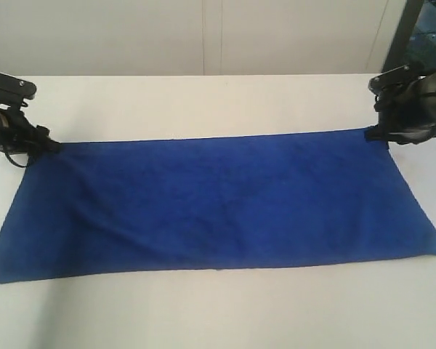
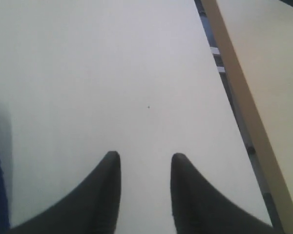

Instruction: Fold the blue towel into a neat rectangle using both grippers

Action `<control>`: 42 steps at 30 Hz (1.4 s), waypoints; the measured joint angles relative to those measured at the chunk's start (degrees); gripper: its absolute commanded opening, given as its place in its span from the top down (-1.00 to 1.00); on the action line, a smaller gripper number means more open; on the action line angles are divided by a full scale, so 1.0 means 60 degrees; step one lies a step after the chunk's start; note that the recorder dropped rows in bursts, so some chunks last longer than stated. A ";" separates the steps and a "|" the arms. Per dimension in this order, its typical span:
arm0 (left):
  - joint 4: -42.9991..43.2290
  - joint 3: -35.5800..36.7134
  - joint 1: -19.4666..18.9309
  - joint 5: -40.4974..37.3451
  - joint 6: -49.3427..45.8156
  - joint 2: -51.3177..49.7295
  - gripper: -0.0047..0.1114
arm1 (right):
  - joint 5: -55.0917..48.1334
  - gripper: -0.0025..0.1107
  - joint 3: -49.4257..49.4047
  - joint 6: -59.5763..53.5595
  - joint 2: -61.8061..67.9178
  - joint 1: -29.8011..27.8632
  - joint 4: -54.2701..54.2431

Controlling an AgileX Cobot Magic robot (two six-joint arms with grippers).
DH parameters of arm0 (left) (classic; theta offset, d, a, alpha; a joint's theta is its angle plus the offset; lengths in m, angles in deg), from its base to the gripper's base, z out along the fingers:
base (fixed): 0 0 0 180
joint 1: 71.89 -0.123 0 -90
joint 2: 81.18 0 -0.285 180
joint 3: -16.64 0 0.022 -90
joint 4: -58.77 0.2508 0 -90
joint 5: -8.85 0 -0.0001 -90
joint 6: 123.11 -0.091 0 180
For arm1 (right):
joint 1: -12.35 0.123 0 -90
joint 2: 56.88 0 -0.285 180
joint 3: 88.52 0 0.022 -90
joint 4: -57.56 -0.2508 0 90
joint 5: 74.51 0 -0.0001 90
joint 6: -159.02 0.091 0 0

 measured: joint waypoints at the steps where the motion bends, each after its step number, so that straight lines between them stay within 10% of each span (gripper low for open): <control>1: 0.0000 0.0000 -0.0024 -0.0243 0.0050 0.0102 -0.19 | 0.0000 0.68 0.0000 -0.0200 0.0000 0.0000 -0.0224; 10: -0.0023 0.0000 -0.0063 -0.1056 0.0193 0.1396 -0.04 | 0.0287 0.94 0.0000 -0.1877 -0.0977 0.0000 -0.2577; 18: -0.1031 0.0000 -0.0063 -0.4861 0.0438 0.2318 0.92 | 0.1233 0.94 -0.0515 -0.4853 -0.2095 0.0000 -0.6110; 27: -0.4921 0.0077 0.0469 -0.7868 -0.2560 0.3574 0.92 | 0.2158 0.96 -0.2541 -0.5493 -0.3163 0.0000 -0.7512; 42: -0.5748 0.4024 0.1223 -0.5058 -0.2639 0.4285 0.92 | 0.2696 0.96 -0.3565 -0.8132 -0.4620 0.0474 -0.9547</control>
